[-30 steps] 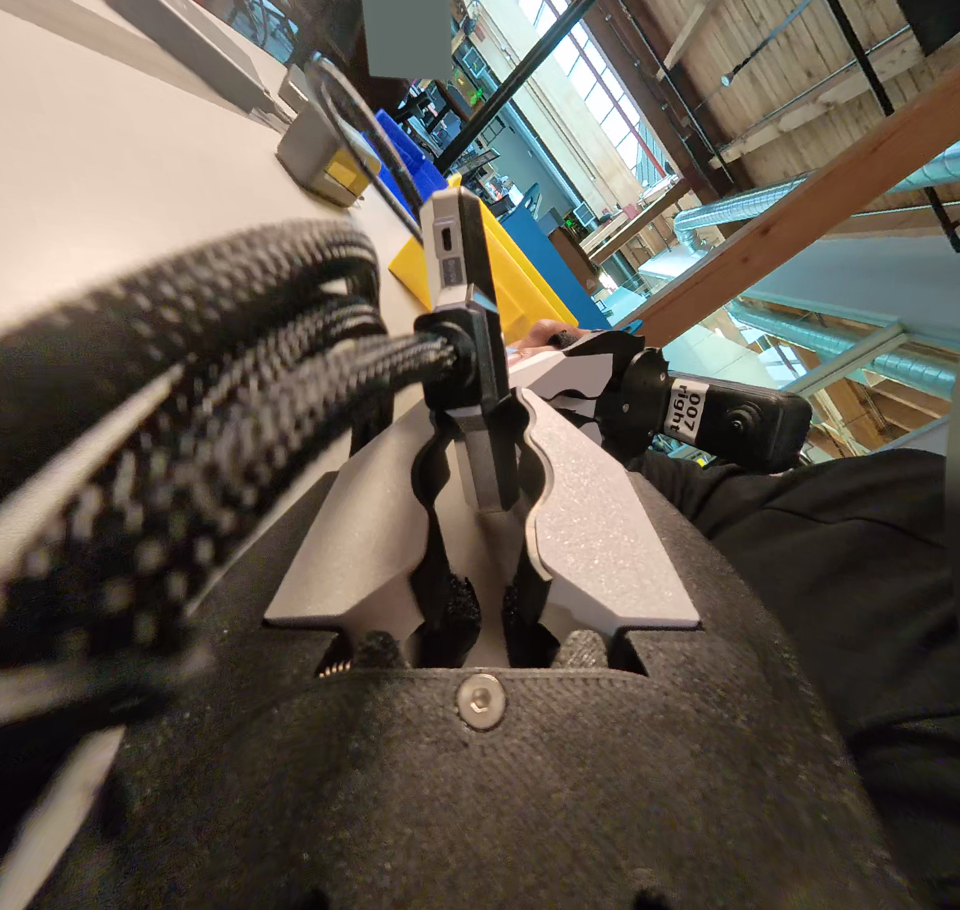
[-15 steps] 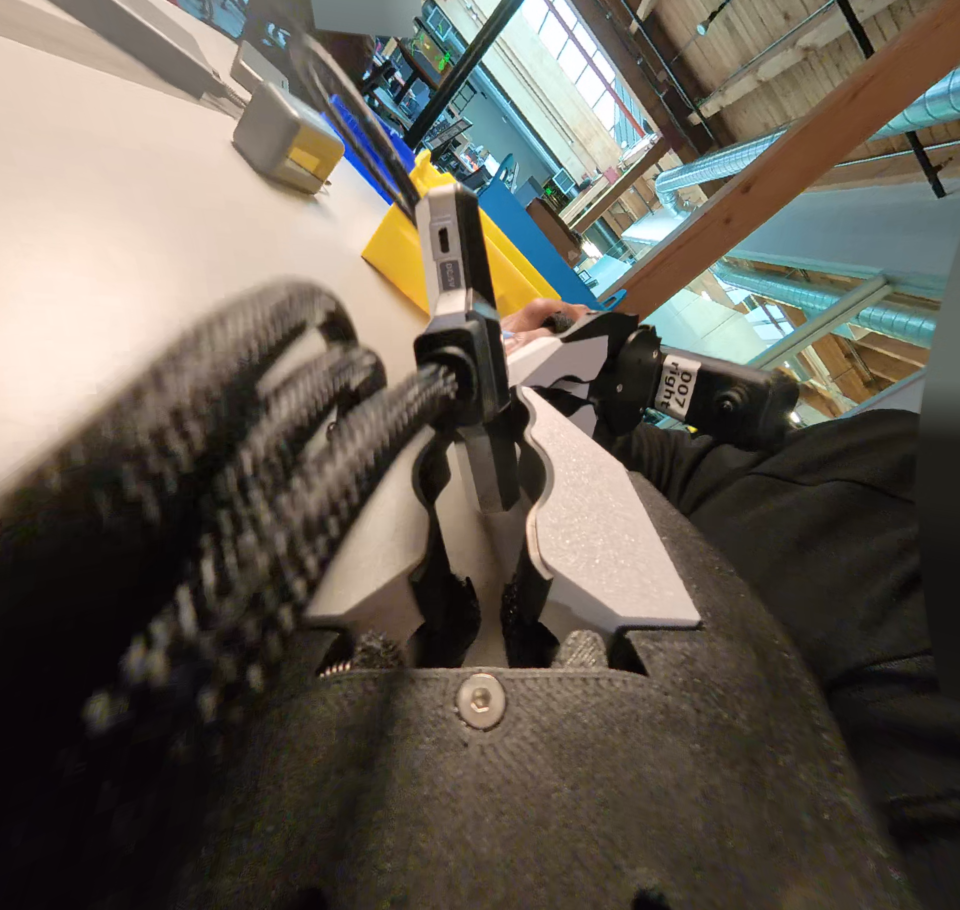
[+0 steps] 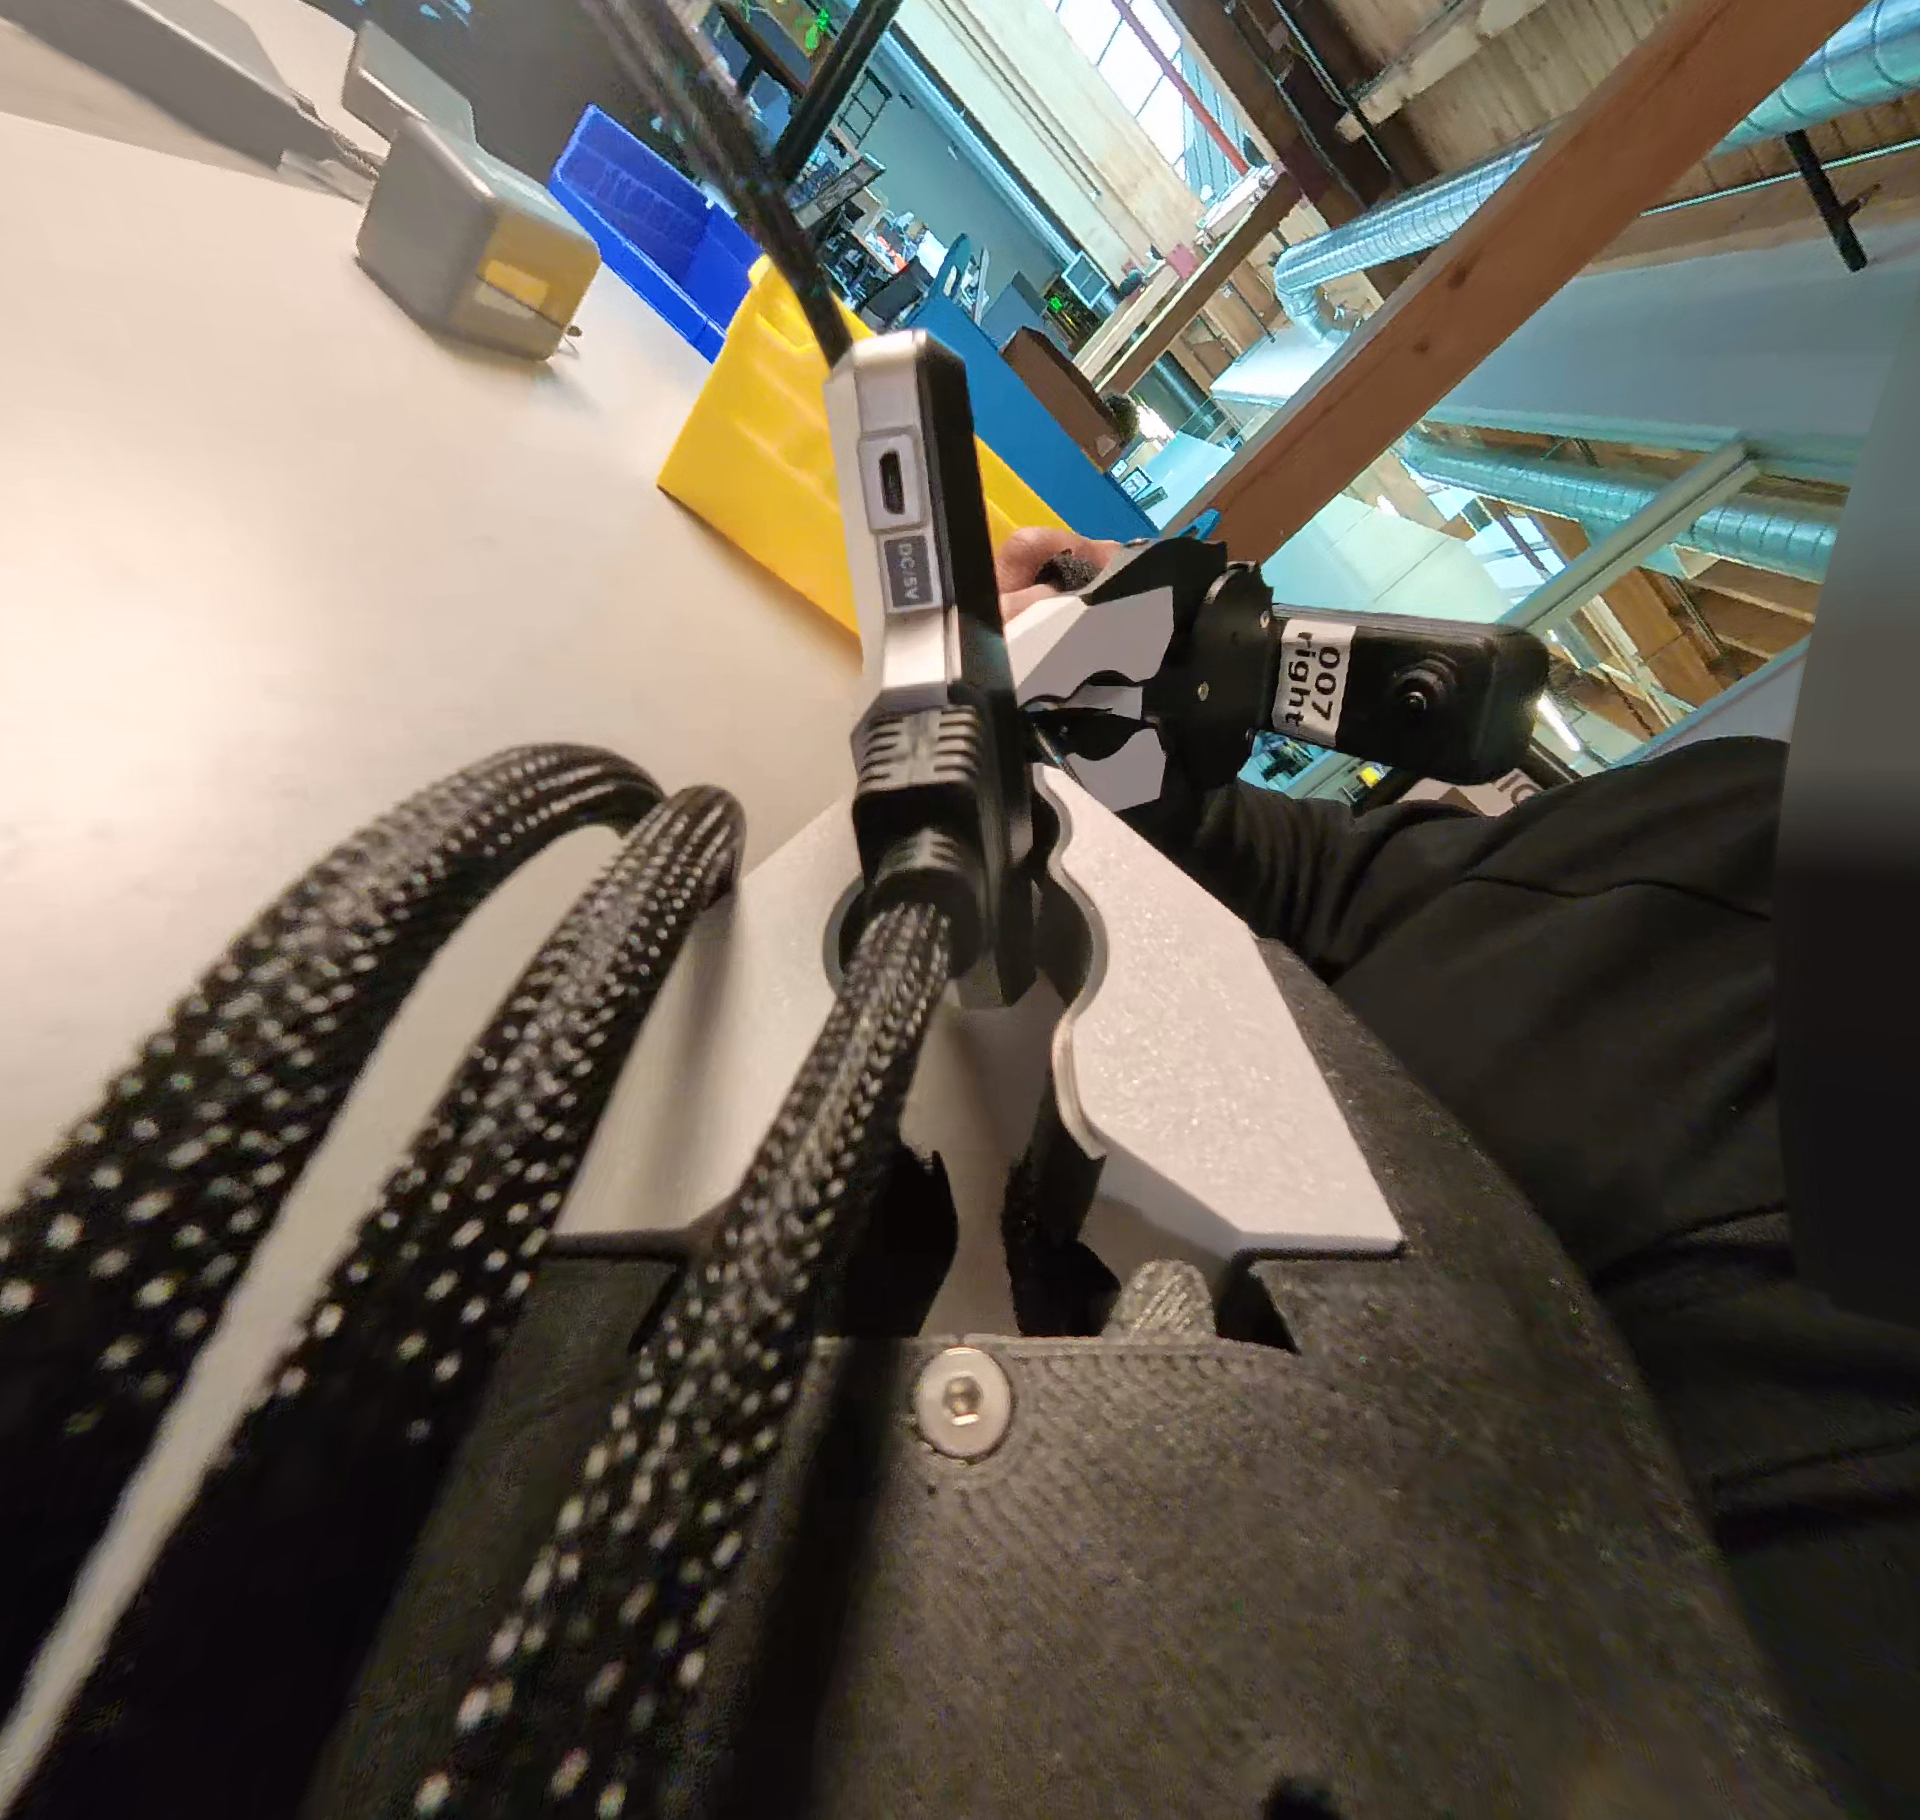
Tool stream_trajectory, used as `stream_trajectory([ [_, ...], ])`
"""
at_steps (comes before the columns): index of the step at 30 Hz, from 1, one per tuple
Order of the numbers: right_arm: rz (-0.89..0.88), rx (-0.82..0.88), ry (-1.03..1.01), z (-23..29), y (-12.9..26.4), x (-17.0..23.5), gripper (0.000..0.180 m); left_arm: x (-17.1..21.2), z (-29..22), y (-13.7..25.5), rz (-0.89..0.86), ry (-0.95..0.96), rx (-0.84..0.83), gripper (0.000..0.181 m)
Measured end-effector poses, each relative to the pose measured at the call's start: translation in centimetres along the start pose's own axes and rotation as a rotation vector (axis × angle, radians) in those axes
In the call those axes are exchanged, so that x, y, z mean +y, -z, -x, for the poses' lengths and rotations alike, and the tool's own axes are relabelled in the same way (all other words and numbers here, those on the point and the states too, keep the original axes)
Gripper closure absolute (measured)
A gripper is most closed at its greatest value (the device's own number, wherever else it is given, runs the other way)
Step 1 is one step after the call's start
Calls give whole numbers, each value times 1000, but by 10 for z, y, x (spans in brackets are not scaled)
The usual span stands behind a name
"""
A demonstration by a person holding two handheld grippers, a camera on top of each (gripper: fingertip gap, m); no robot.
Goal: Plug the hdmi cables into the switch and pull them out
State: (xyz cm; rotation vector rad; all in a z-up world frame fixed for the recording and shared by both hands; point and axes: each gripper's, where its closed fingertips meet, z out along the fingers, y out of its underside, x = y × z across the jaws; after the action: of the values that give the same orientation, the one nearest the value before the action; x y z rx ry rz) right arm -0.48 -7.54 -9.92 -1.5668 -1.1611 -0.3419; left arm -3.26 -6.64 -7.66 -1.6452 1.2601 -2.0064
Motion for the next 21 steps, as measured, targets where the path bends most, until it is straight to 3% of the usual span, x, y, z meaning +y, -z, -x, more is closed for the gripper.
stream_trajectory([
  [12,43,83,56,7,-10,3,171,4,18,-2,-23,25,-75,150],
  [16,65,104,63,7,-13,6,166,-1,19,0,-68,-22,-103,161],
  [21,21,101,37,3,-6,3,169,-3,15,-1,-83,-87,-96,161],
])
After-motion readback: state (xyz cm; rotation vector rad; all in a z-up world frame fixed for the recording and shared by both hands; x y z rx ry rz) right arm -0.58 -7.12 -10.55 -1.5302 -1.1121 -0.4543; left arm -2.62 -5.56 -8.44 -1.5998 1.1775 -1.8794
